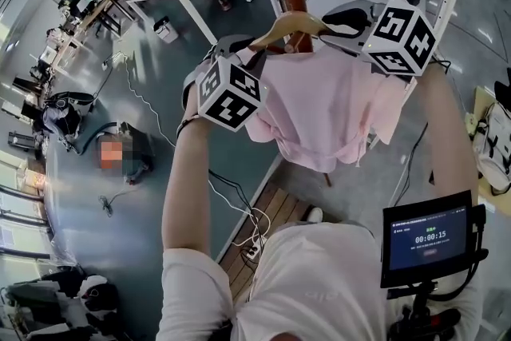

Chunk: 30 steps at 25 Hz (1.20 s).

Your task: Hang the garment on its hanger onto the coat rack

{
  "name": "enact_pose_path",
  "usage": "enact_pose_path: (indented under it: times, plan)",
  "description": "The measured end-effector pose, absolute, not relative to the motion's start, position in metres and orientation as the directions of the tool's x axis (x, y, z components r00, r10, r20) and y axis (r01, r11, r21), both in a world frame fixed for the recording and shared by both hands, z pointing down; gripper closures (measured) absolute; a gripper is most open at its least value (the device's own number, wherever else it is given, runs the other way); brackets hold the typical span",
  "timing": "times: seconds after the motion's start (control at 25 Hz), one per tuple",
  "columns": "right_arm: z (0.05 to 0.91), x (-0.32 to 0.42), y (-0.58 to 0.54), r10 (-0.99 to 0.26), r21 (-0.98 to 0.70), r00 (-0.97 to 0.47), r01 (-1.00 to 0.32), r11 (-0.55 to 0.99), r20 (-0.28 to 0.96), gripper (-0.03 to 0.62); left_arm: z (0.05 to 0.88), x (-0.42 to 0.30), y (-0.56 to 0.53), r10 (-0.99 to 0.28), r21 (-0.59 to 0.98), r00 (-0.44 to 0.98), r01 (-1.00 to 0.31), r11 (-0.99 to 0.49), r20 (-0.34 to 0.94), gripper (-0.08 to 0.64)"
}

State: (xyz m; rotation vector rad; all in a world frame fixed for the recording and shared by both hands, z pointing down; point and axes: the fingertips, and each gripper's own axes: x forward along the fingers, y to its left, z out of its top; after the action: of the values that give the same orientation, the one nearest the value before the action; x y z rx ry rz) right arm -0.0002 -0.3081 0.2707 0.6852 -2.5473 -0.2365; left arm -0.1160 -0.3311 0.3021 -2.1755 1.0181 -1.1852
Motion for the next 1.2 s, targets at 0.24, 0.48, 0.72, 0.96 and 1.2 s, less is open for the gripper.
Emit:
enact_pose_path:
  times: [0.24,0.48,0.72,0.96,1.2]
  plan:
    - [0.233,0.018,-0.289,-0.588,0.295,-0.755,-0.514,0.805,0.288,0.486,0.278,-0.117,-0.316,-0.825,-0.712,0.372,-0.425,-0.559,0.426,0.446]
    - [0.196,0.06,-0.267,-0.681,0.299,-0.719,-0.625,0.721,0.14,0.486,0.23,-0.112,-0.303,-0.877,-0.711,0.426,-0.545,-0.444,0.222,0.448]
    - [0.187,0.096,-0.219,-0.761,0.326,-0.639,-0.699,0.636,0.114,0.486,0.176,-0.081,-0.26,-0.819,-0.639,0.571,-0.609,-0.471,0.059,0.513]
    - [0.2,0.136,-0.181,-0.827,0.289,-0.559,-0.784,0.549,0.053,0.488,0.17,-0.035,-0.238,-0.732,-0.577,0.678,-0.625,-0.526,-0.066,0.554]
    - [0.228,0.173,-0.133,-0.895,0.24,-0.444,-0.866,0.438,0.032,0.488,0.201,0.044,-0.192,-0.547,-0.535,0.836,-0.481,-0.695,-0.041,0.554]
